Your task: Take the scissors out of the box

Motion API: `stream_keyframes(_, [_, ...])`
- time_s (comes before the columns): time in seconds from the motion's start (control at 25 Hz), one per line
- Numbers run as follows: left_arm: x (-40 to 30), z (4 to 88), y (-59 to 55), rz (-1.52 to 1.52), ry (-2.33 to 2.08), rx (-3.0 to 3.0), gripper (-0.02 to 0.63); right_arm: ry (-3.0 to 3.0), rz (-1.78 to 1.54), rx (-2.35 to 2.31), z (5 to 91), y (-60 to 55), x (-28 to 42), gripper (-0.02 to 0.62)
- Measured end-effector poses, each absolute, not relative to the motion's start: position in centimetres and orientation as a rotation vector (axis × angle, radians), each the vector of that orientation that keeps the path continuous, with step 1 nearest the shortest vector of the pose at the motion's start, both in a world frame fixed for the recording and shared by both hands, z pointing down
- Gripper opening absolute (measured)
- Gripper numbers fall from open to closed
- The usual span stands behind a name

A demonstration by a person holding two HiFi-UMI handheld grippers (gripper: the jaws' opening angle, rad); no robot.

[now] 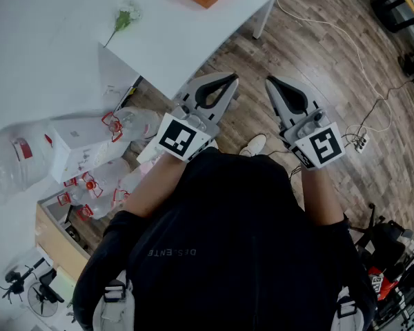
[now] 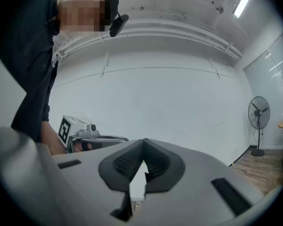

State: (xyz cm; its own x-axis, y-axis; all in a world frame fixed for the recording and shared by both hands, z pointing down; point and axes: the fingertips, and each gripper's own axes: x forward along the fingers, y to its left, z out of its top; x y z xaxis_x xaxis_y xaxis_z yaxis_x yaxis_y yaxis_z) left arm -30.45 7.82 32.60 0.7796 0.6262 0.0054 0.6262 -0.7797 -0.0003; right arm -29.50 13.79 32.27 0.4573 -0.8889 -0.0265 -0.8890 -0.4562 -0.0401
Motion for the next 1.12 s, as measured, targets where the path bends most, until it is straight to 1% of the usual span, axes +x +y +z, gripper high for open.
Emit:
stream_keyframes(0.52, [-30.4, 32.8, 9.2, 0.032, -1.03, -2.943, 0.02, 1.598, -0.05, -2.61, 33.1, 15.5, -29.3, 0.005])
stream_keyframes(1.12, [-28.7, 33.1, 15.7, 0.021, -1.018, -2.93, 0.02, 1.591, -0.024, -2.604, 33.2, 22.5, -27.9, 0.005])
